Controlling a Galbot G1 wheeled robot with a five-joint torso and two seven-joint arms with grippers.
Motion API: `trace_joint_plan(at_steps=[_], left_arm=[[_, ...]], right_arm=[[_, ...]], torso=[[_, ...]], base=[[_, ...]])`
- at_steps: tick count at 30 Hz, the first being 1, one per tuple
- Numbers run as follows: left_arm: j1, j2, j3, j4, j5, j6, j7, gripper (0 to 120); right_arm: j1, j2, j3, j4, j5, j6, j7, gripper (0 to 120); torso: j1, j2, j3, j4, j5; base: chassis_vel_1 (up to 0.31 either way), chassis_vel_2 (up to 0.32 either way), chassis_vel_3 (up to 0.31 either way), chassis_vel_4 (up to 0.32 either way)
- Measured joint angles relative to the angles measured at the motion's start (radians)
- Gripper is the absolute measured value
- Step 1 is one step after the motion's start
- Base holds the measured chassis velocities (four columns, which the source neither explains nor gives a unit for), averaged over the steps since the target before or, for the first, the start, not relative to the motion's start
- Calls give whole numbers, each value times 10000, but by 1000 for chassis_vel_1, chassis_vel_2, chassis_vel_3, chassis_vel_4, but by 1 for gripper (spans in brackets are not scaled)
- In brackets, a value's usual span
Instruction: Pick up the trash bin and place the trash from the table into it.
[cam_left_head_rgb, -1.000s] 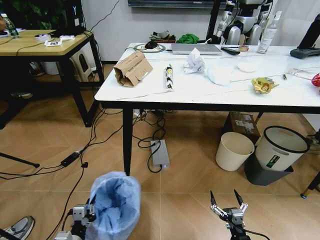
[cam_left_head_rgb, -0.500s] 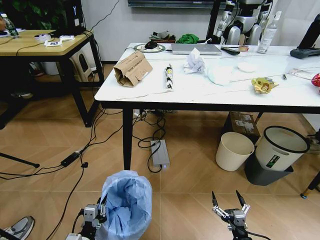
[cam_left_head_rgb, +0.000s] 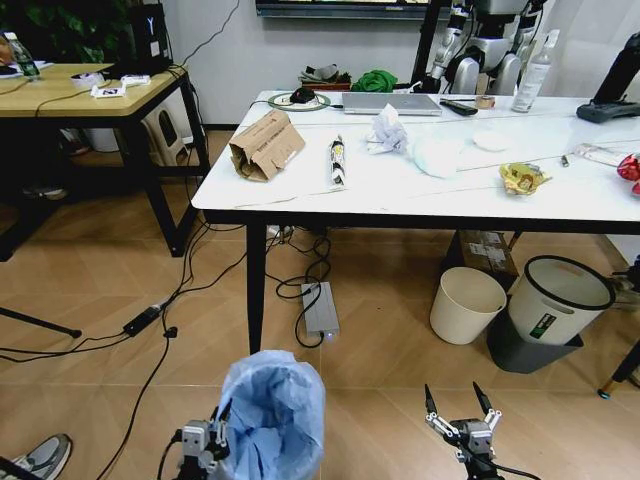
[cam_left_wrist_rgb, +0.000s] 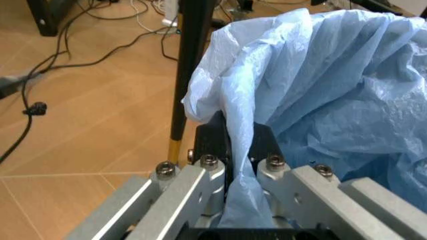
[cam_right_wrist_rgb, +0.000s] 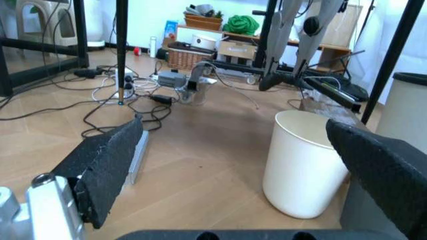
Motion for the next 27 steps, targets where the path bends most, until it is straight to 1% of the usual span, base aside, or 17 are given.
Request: trace_joint_plan(at_steps=[4, 7, 10, 13, 16, 27], left_arm=[[34, 6, 0, -84, -4, -3, -36, 1], [100, -4, -21, -213, -36, 2, -68, 1], [162, -18, -42, -271, -41, 6, -72, 1], [313, -77, -92, -393, -17, 5, -75, 1], [377, -110, -88, -412, 40, -8, -74, 1], [448, -383, -75, -317, 270, -111, -59, 1]], right_arm=[[-2, 0, 34, -81, 4, 4, 7, 100], [0, 0, 36, -201, 6, 35, 10, 100], [0, 0, 46, -279, 35, 73, 10, 100], [-19, 0, 121, -446, 179, 192, 11, 100], [-33, 0, 151, -496, 238, 229, 13, 100], [-35, 0, 57, -691, 334, 288, 16, 100]], torso=[[56, 143, 88, 0, 0], [114, 318, 204, -1, 0], [149, 399, 247, 0, 1], [204, 570, 366, 0, 1], [229, 642, 412, -1, 0], [406, 1133, 725, 0, 0]], base=[[0, 0, 0, 0], [0, 0, 0, 0], [0, 0, 0, 0], [0, 0, 0, 0], [0, 0, 0, 0], [0, 0, 0, 0]])
